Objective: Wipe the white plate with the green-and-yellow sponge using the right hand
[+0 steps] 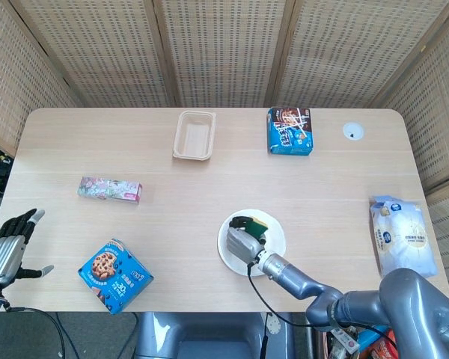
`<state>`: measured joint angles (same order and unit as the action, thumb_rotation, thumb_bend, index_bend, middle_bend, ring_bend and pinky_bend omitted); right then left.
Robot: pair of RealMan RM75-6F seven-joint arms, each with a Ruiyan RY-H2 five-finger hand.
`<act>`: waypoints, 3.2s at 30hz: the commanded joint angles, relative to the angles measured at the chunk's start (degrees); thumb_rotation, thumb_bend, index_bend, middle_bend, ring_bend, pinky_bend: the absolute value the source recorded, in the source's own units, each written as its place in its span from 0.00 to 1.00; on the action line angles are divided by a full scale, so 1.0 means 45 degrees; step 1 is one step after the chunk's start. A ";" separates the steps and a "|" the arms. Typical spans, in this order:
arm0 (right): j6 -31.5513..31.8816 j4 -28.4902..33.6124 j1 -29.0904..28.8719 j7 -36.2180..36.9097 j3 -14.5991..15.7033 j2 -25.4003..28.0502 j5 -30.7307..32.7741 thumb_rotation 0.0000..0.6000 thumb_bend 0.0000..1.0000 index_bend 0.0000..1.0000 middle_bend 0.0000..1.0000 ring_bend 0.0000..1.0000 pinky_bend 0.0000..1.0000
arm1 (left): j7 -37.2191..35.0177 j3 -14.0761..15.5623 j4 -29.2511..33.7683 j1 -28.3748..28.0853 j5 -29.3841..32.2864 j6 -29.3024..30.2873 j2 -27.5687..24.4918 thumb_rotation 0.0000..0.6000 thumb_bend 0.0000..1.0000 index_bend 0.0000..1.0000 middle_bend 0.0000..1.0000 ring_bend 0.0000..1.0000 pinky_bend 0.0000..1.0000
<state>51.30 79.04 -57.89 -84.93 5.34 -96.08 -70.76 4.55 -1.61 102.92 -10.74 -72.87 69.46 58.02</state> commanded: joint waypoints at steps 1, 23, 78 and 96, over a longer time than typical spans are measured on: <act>0.0468 0.0383 -0.0109 -0.0236 -0.0003 0.0381 -0.0782 1.00 0.53 0.59 0.55 0.47 0.60 | -0.0019 0.0024 0.0019 0.0002 -0.0039 0.0006 -0.0014 1.00 0.00 0.00 0.00 0.00 0.00; -0.0156 -0.2078 0.0730 -0.0722 0.1084 -0.0710 -0.2429 1.00 0.53 0.59 0.56 0.52 0.61 | -0.0170 0.0047 -0.0017 -0.0068 0.0002 -0.0078 -0.0058 1.00 0.00 0.00 0.00 0.00 0.00; -0.2247 0.1602 0.2242 1.6988 -0.3492 0.0380 0.3955 1.00 0.57 0.59 0.00 0.00 0.00 | 0.0368 0.0219 0.0151 -0.0104 0.0060 -0.0024 0.0100 1.00 0.00 0.00 0.00 0.00 0.00; -0.2089 -0.0784 0.1906 1.7303 -0.3585 -0.1367 0.3598 1.00 0.66 0.64 0.00 0.00 0.00 | 0.0452 0.0211 0.0046 -0.0186 0.0232 -0.0173 0.0174 1.00 0.00 0.00 0.00 0.00 0.00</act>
<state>41.92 76.13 -49.25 -6.95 -11.06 -101.69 -54.48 6.58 -0.64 103.14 -11.56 -71.84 68.69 58.80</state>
